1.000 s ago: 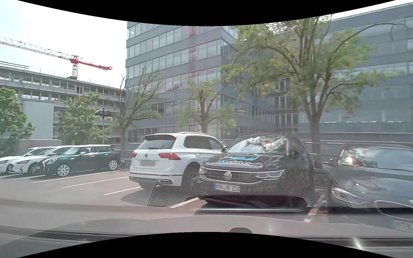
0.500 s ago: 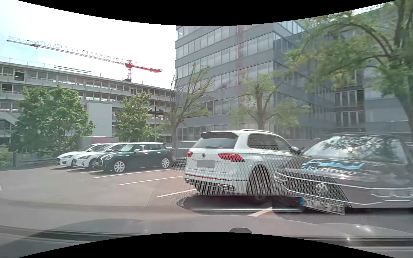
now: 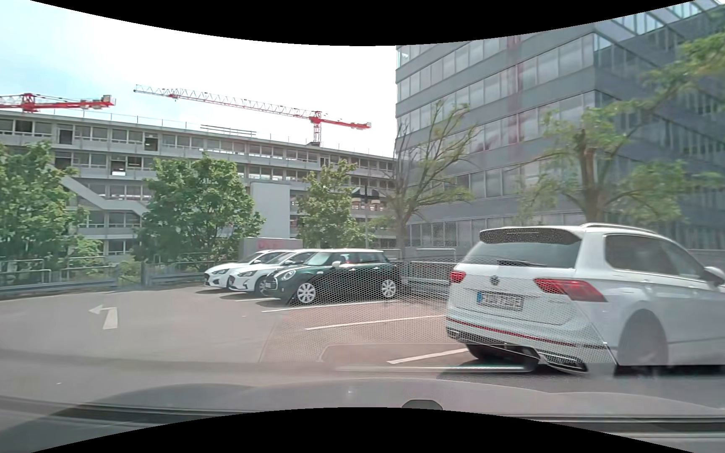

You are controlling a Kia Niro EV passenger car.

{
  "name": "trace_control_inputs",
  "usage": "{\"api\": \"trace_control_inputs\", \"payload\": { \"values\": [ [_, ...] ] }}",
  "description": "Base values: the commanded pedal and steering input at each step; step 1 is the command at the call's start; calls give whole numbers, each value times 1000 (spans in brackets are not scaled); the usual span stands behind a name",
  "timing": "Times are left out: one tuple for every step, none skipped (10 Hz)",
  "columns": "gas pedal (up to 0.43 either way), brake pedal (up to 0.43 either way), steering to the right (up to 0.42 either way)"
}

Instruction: Follow the waypoints while adhering to traffic rules and regulations

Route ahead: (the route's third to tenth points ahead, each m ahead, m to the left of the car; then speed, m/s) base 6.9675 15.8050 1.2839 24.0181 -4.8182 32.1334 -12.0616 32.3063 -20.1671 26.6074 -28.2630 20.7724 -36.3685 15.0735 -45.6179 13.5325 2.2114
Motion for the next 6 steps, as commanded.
{"api": "trace_control_inputs", "payload": {
  "values": [
    [59,0,-808],
    [59,0,-775],
    [59,0,-738],
    [59,0,-692],
    [59,0,-657],
    [59,0,-603]
  ]
}}
